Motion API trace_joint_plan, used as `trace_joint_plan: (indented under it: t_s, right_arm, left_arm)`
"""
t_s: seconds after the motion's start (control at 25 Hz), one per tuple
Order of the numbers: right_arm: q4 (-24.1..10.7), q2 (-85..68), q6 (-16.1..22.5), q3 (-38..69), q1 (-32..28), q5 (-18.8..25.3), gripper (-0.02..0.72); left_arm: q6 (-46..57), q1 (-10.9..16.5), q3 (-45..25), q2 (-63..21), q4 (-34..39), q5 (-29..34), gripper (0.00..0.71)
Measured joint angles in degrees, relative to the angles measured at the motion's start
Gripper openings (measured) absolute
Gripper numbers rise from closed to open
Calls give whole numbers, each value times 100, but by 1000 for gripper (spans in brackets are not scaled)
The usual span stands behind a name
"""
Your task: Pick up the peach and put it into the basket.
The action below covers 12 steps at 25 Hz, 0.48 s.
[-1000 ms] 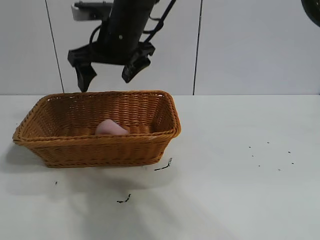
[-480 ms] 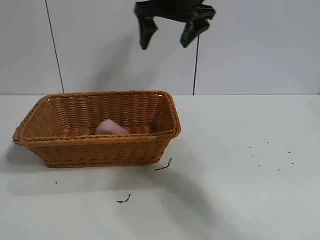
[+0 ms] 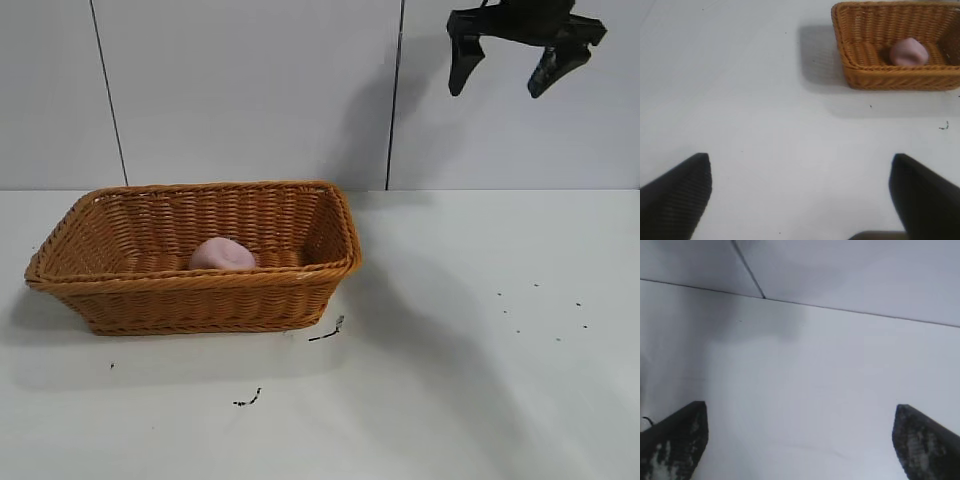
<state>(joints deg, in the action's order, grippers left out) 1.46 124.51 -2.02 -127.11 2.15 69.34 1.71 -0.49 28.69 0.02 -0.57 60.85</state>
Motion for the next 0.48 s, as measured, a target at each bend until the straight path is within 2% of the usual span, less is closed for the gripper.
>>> trace_joint_plan:
  t_s: [0.48]
  right_arm:
    - [-62, -4493, 6, 4406, -60, 4, 696]
  left_arm:
    - [0, 0, 0, 0, 0, 0, 693]
